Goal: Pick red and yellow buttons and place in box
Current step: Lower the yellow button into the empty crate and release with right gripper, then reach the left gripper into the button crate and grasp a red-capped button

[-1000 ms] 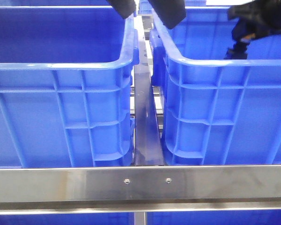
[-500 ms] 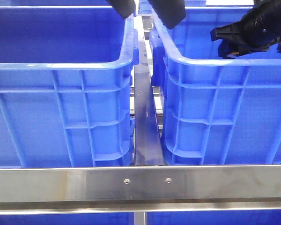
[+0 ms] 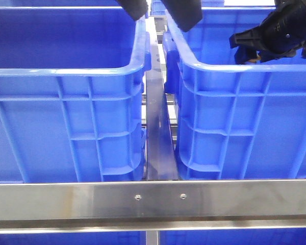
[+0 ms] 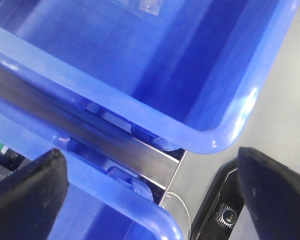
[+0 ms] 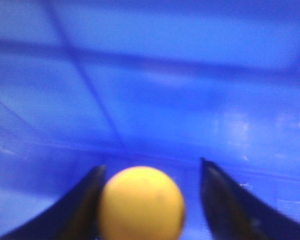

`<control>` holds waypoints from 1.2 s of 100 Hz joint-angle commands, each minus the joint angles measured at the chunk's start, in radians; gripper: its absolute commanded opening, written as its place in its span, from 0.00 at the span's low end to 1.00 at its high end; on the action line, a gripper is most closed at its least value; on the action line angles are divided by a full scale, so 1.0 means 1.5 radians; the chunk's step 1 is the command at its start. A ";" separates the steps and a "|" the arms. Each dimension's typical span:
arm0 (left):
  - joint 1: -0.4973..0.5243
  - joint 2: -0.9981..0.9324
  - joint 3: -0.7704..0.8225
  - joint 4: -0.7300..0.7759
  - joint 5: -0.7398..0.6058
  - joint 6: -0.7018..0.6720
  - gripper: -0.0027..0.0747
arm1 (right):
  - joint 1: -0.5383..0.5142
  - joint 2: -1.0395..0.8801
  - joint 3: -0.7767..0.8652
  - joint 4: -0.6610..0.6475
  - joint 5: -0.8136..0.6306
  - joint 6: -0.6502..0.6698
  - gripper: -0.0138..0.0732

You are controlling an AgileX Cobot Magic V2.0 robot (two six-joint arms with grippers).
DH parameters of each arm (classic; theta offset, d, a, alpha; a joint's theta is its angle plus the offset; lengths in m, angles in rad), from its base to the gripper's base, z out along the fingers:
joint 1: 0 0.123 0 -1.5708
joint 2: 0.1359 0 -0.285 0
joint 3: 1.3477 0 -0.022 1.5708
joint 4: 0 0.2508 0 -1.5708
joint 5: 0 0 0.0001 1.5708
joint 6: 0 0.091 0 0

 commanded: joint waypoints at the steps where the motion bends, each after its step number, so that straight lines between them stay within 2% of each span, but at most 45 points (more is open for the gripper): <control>1: -0.006 -0.031 -0.021 -0.007 -0.031 0.000 0.86 | -0.001 -0.034 -0.018 0.000 -0.007 -0.006 0.73; 31: -0.006 -0.031 -0.021 -0.006 -0.031 0.000 0.86 | -0.001 -0.106 0.011 0.000 0.008 -0.006 0.73; 65: -0.006 -0.031 -0.021 -0.006 -0.031 0.000 0.86 | -0.001 -0.271 0.164 0.000 0.003 -0.006 0.70; 74: -0.006 -0.031 -0.021 -0.006 -0.031 0.000 0.86 | -0.001 -0.323 0.205 0.001 0.007 -0.006 0.62; 101: -0.006 -0.031 -0.021 -0.006 -0.040 0.000 0.86 | -0.001 -0.494 0.320 0.003 0.014 -0.006 0.25; 120: -0.006 -0.031 -0.021 0.002 -0.042 0.000 0.86 | -0.001 -0.606 0.391 0.003 0.025 -0.006 0.10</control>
